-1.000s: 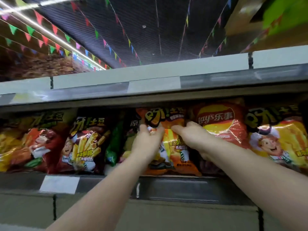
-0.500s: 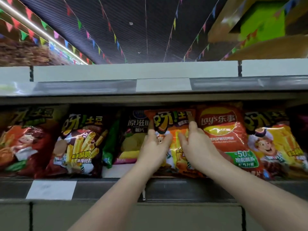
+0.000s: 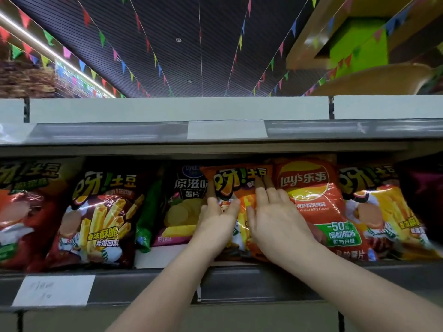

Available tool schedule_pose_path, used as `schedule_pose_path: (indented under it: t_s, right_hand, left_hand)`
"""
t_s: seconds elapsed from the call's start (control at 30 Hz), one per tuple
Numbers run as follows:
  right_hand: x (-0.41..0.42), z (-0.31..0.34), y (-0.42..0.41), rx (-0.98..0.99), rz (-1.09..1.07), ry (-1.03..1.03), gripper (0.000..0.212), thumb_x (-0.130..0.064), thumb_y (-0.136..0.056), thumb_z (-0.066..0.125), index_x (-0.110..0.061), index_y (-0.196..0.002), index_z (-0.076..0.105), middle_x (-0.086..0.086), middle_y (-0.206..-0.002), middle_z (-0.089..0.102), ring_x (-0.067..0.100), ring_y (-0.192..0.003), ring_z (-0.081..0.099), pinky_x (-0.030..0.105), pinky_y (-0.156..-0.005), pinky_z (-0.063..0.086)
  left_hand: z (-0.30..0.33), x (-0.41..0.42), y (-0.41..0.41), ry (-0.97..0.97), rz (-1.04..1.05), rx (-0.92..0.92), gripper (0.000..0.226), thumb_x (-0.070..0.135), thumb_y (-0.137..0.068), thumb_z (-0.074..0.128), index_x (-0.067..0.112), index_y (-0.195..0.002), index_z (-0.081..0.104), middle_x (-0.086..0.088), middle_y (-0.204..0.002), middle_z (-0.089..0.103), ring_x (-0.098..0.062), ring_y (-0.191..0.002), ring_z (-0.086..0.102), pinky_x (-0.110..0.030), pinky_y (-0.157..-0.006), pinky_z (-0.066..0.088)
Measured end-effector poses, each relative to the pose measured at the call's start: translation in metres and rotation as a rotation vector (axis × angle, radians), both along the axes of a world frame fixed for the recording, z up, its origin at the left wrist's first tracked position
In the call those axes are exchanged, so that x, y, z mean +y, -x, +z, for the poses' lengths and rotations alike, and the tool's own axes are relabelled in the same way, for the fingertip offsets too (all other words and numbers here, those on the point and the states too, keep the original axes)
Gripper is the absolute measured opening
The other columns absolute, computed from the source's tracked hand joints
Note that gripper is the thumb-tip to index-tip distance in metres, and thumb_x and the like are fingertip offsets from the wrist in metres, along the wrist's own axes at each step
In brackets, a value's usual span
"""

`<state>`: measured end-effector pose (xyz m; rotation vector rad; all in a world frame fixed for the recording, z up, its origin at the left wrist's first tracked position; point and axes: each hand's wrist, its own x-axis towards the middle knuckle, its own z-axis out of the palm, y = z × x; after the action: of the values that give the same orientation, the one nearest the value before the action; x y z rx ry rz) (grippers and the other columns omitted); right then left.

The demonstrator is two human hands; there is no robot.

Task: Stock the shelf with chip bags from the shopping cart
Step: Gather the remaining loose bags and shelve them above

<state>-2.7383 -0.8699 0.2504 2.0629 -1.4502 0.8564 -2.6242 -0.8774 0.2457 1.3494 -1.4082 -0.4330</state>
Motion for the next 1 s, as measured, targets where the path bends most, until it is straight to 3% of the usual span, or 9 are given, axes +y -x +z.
schedule_pose_path:
  t_s: [0.07, 0.13, 0.2, 0.3, 0.37, 0.5, 0.7, 0.83, 1.0]
  right_hand:
    - [-0.003, -0.002, 0.0, -0.002, -0.013, -0.007, 0.049, -0.031, -0.091, 0.029, 0.002, -0.109, 0.06, 0.015, -0.098, 0.063, 0.028, -0.089, 0.06, 0.036, -0.073, 0.052]
    - [-0.005, -0.002, 0.003, 0.018, -0.066, 0.007, 0.053, -0.033, -0.083, 0.029, 0.003, -0.091, 0.067, 0.015, -0.078, 0.065, 0.029, -0.071, 0.063, 0.037, -0.059, 0.054]
    - [-0.001, -0.002, 0.002, 0.073, -0.07, -0.024, 0.064, -0.035, -0.083, 0.019, 0.006, -0.1, 0.064, 0.02, -0.089, 0.065, 0.034, -0.081, 0.063, 0.041, -0.068, 0.053]
    - [-0.007, -0.005, 0.006, 0.16, -0.078, -0.074, 0.086, -0.04, -0.08, -0.013, 0.002, -0.137, 0.036, 0.021, -0.135, 0.043, 0.035, -0.124, 0.04, 0.041, -0.104, 0.034]
    - [-0.002, -0.004, 0.007, 0.085, -0.067, -0.06, 0.065, -0.041, -0.095, -0.001, -0.004, -0.145, 0.021, 0.015, -0.147, 0.029, 0.027, -0.135, 0.027, 0.034, -0.112, 0.023]
    - [0.007, 0.001, 0.004, 0.023, -0.031, -0.002, 0.056, -0.037, -0.099, 0.024, -0.006, -0.145, 0.018, 0.011, -0.148, 0.027, 0.023, -0.137, 0.024, 0.03, -0.112, 0.02]
    - [0.016, 0.002, 0.001, -0.084, 0.169, 0.056, 0.058, -0.037, -0.098, 0.034, -0.014, -0.148, 0.017, 0.008, -0.153, 0.02, 0.023, -0.142, 0.014, 0.035, -0.113, 0.017]
    - [0.019, -0.003, -0.016, -0.212, 0.449, 0.141, 0.053, -0.031, -0.088, 0.043, -0.009, -0.135, 0.048, 0.013, -0.142, 0.043, 0.03, -0.135, 0.035, 0.037, -0.108, 0.026]
    - [0.032, -0.008, -0.049, -0.184, 0.709, 0.088, 0.05, -0.019, -0.091, 0.051, -0.015, -0.14, 0.041, 0.002, -0.148, 0.035, 0.015, -0.14, 0.023, 0.021, -0.111, 0.012]
  left_hand:
    - [-0.001, 0.0, -0.001, -0.012, -0.016, -0.023, 0.056, 0.047, -0.098, 0.04, 0.016, -0.143, 0.026, -0.006, -0.148, 0.034, -0.026, -0.133, 0.037, -0.037, -0.106, 0.032]
    - [-0.001, 0.0, -0.001, -0.018, -0.033, -0.064, 0.052, 0.048, -0.097, 0.039, 0.016, -0.137, 0.031, -0.007, -0.143, 0.039, -0.025, -0.129, 0.041, -0.036, -0.102, 0.035]
    - [-0.002, 0.001, -0.001, -0.027, -0.045, -0.1, 0.052, 0.049, -0.097, 0.037, 0.015, -0.135, 0.031, -0.008, -0.14, 0.039, -0.025, -0.127, 0.042, -0.035, -0.099, 0.035]
    - [-0.002, 0.001, 0.001, -0.054, -0.028, -0.146, 0.053, 0.049, -0.098, 0.035, 0.014, -0.137, 0.028, -0.009, -0.141, 0.035, -0.025, -0.131, 0.035, -0.036, -0.102, 0.031]
    - [-0.001, 0.003, 0.002, -0.067, 0.032, -0.191, 0.052, 0.048, -0.098, 0.035, 0.012, -0.135, 0.032, -0.01, -0.141, 0.033, -0.025, -0.134, 0.027, -0.038, -0.106, 0.026]
    - [0.001, 0.01, 0.002, 0.006, 0.092, -0.165, 0.048, 0.044, -0.095, 0.044, 0.011, -0.128, 0.038, -0.011, -0.134, 0.041, -0.027, -0.129, 0.034, -0.037, -0.104, 0.03]
    - [-0.002, 0.023, -0.001, 0.108, 0.113, -0.022, 0.07, 0.047, -0.097, 0.042, 0.016, -0.152, 0.011, -0.011, -0.154, 0.025, -0.025, -0.14, 0.025, -0.034, -0.11, 0.024]
    - [-0.002, 0.038, -0.012, 0.217, 0.224, 0.041, 0.064, 0.041, -0.096, 0.045, 0.022, -0.151, 0.018, -0.007, -0.154, 0.029, -0.023, -0.139, 0.029, -0.036, -0.113, 0.027]
    - [-0.006, 0.067, -0.04, 0.313, 0.392, 0.015, 0.052, 0.028, -0.094, 0.053, 0.021, -0.142, 0.034, -0.005, -0.137, 0.047, -0.02, -0.127, 0.044, -0.042, -0.107, 0.038]
